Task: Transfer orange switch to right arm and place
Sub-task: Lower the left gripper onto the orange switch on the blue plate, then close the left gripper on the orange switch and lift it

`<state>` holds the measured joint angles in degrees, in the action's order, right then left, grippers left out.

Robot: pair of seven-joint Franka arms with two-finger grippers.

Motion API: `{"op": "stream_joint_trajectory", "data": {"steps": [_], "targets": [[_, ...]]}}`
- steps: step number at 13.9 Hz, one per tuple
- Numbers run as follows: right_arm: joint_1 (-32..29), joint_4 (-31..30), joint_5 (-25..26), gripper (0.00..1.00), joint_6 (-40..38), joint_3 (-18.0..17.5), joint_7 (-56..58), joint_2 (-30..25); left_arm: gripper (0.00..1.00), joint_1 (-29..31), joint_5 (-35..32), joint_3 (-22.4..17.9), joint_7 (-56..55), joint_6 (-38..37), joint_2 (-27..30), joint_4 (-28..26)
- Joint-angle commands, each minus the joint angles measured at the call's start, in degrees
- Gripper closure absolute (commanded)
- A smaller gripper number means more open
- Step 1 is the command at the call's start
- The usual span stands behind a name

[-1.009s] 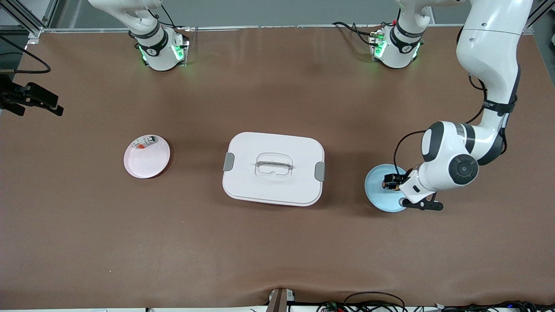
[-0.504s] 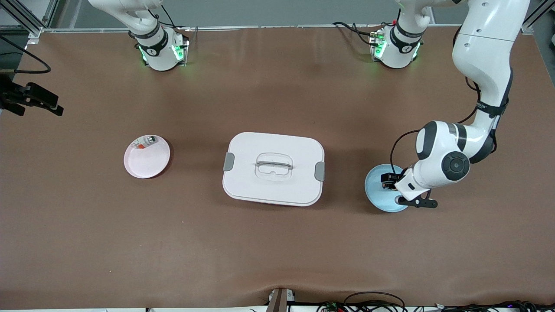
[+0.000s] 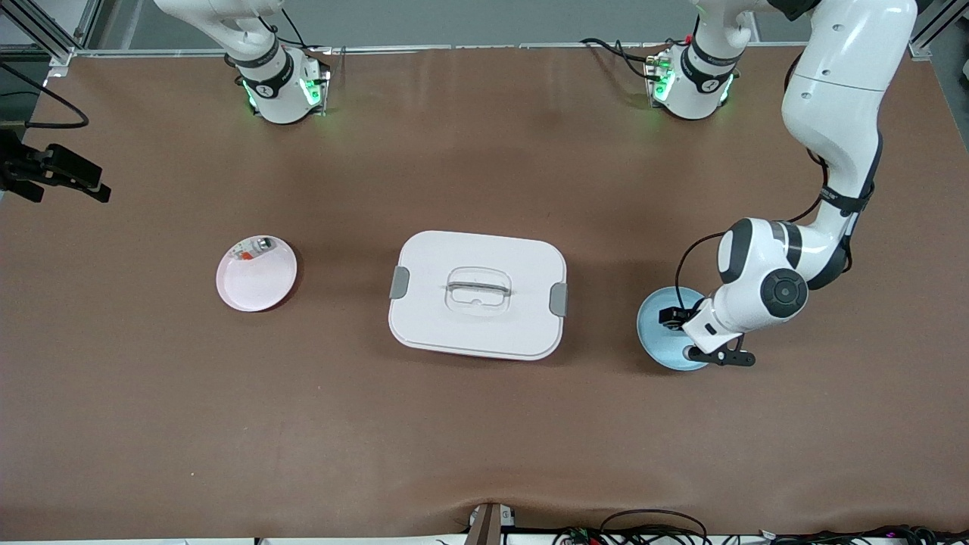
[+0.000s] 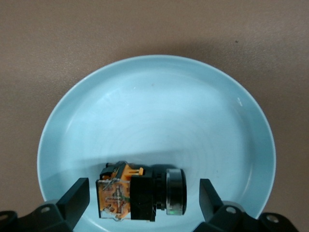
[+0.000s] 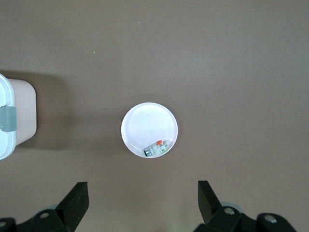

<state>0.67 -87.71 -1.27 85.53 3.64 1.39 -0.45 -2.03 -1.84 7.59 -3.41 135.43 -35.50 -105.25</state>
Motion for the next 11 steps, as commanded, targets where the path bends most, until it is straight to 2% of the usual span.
{"op": "stream_joint_trajectory", "data": {"steps": [1, 5, 6, 9, 10, 11], "targets": [[-0.1, -0.9, -0.2, 0.00, -0.3, 0.0, -0.8, -1.2, 0.00, 0.0, 0.8, 0.1, 0.5, 3.8, 0.3, -2.2], [-0.1, -0.9, -0.2, 0.00, -0.3, 0.0, -0.8, -1.2, 0.00, 0.2, 0.8, 0.2, 0.3, 4.2, 0.3, -2.9], [-0.2, -0.9, -0.2, 0.00, -0.3, 0.0, -0.9, -1.2, 0.07, 0.3, 0.8, 0.2, 0.3, 4.2, 0.4, -2.9], [-0.2, -0.9, -0.2, 0.00, -0.3, 0.1, -0.8, -1.2, 0.45, 0.3, 0.8, 0.1, 0.2, 4.2, 0.5, -2.9], [-0.1, -0.9, -0.2, 0.00, -0.3, 0.1, -0.8, -1.2, 0.61, 0.3, 0.8, 0.1, 0.2, 4.1, 0.6, -2.9], [-0.2, -0.9, -0.2, 0.00, -0.3, 0.1, -0.8, -1.2, 0.68, 0.3, 0.8, 0.2, 0.0, 4.0, 0.8, -2.9]]}}
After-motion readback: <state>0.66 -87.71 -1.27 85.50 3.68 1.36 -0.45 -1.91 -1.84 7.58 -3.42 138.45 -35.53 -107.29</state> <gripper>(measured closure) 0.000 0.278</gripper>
